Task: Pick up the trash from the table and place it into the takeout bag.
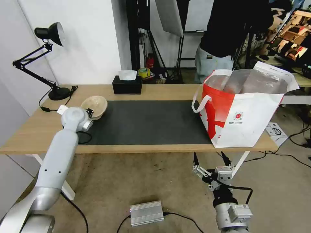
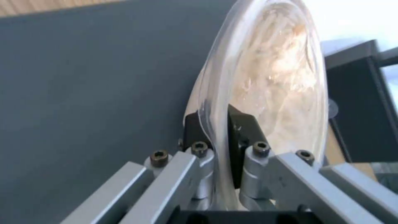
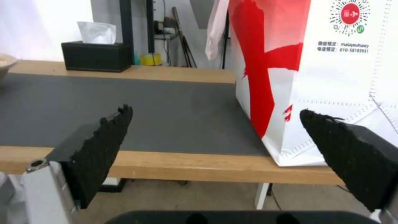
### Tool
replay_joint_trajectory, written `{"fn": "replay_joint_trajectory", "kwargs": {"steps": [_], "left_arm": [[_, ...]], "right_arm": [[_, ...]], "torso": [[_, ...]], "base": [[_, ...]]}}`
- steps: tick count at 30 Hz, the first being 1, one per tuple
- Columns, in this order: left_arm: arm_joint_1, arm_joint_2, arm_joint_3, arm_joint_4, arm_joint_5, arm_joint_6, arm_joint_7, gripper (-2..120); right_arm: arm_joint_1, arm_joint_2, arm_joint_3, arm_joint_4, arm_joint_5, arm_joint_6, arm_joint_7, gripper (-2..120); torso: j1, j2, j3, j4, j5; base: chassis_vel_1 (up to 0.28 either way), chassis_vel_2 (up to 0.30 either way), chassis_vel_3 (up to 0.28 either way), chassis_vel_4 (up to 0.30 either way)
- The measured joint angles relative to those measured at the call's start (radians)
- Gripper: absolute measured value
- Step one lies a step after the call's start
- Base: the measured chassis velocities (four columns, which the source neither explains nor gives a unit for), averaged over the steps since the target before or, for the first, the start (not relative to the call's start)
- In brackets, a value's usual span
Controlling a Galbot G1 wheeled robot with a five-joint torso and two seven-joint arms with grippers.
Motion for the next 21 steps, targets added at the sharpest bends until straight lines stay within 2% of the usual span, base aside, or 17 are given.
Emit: {"fn": "replay_joint_trajectory", "kwargs": {"steps": [1,5,6,10,11,15,16,18,19,21], "left_arm": [[0.000,0.000,0.000,0.000,0.000,0.000,0.000,3],[0.042,0.039,-0.015,-0.109,-0.027,-0.003,0.004,3],[0.042,0.039,-0.015,-0.109,-0.027,-0.003,0.004,3],[0.054,0.084,-0.012,-0.220,-0.073,-0.007,0.014,3],[0.054,0.084,-0.012,-0.220,-0.073,-0.007,0.014,3],[0.018,0.125,0.018,-0.311,-0.120,-0.023,0.069,3],[0.018,0.125,0.018,-0.311,-0.120,-0.023,0.069,3],[-0.017,0.136,0.057,-0.346,-0.127,-0.035,0.121,3],[-0.017,0.136,0.057,-0.346,-0.127,-0.035,0.121,3],[-0.049,0.139,0.094,-0.364,-0.127,-0.048,0.163,3]], "right_arm": [[0.000,0.000,0.000,0.000,0.000,0.000,0.000,100],[0.000,0.000,0.000,0.000,0.000,0.000,0.000,100],[0.000,0.000,0.000,0.000,0.000,0.000,0.000,100],[0.000,0.000,0.000,0.000,0.000,0.000,0.000,100],[0.000,0.000,0.000,0.000,0.000,0.000,0.000,100],[0.000,0.000,0.000,0.000,0.000,0.000,0.000,100],[0.000,0.000,0.000,0.000,0.000,0.000,0.000,100],[0.000,0.000,0.000,0.000,0.000,0.000,0.000,100],[0.000,0.000,0.000,0.000,0.000,0.000,0.000,100],[0.000,0.000,0.000,0.000,0.000,0.000,0.000,100]], "torso": [[0.000,0.000,0.000,0.0000,0.0000],[0.000,0.000,0.000,-0.0004,0.0003],[0.000,0.000,0.000,-0.0004,0.0003],[0.000,0.000,0.000,-0.0004,0.0006],[0.000,0.000,0.000,-0.0004,0.0006],[0.000,0.000,0.000,-0.0004,0.0008],[0.000,0.000,0.000,-0.0004,0.0008],[0.000,0.000,0.000,-0.0004,0.0007],[0.000,0.000,0.000,-0.0004,0.0007],[0.000,0.000,0.000,-0.0005,0.0007]], "base": [[0.000,0.000,0.000,0.000],[0.000,0.000,0.000,0.000],[0.000,0.000,0.000,0.000],[0.000,0.000,0.000,0.000],[0.000,0.000,0.000,0.000],[0.000,0.000,0.000,0.000],[0.000,0.000,0.000,0.000],[0.000,0.000,0.000,0.000],[0.000,0.000,0.000,0.000],[0.000,0.000,0.000,0.000]]}}
